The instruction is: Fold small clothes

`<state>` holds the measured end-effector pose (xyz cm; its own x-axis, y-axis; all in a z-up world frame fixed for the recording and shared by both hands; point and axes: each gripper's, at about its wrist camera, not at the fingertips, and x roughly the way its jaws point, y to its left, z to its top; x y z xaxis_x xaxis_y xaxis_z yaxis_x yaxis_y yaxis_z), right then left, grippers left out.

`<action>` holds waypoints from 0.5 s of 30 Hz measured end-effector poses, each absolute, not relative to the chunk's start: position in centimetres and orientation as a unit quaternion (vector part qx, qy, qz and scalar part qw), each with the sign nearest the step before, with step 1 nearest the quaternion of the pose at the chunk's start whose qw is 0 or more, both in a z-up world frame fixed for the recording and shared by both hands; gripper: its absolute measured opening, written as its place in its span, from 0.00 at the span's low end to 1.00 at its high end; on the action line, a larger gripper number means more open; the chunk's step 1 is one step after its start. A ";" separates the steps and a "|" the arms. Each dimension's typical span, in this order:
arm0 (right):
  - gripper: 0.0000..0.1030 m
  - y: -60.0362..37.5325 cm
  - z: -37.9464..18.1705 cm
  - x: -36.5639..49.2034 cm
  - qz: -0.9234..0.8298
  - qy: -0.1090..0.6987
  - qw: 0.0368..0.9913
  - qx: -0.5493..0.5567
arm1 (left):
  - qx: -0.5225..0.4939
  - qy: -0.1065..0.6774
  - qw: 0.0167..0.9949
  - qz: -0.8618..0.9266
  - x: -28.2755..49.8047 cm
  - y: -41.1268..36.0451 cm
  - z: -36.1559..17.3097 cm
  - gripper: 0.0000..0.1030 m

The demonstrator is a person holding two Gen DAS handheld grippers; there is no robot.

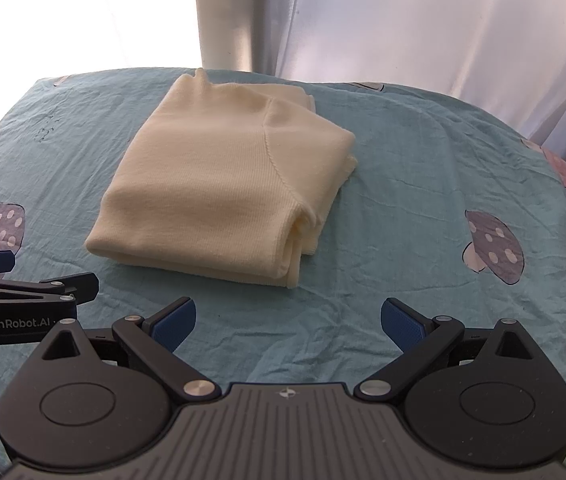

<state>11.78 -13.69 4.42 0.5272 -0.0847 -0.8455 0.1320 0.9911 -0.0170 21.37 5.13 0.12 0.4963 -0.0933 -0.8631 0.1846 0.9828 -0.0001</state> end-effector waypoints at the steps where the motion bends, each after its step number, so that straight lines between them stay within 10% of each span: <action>1: 0.96 -13.7 4.4 11.8 -0.062 0.482 0.873 0.024 | 0.047 0.495 0.864 -0.080 21.4 5.1 0.1 1.00; 15: 0.96 -13.6 4.5 11.7 -0.062 0.482 0.874 0.024 | 0.056 0.496 0.863 -0.082 21.0 4.6 0.0 1.00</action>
<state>11.72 -13.62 4.48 0.5282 -0.0854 -0.8448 0.1311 0.9912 -0.0183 21.00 4.62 0.04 0.4947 -0.0850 -0.8649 0.1966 0.9803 0.0161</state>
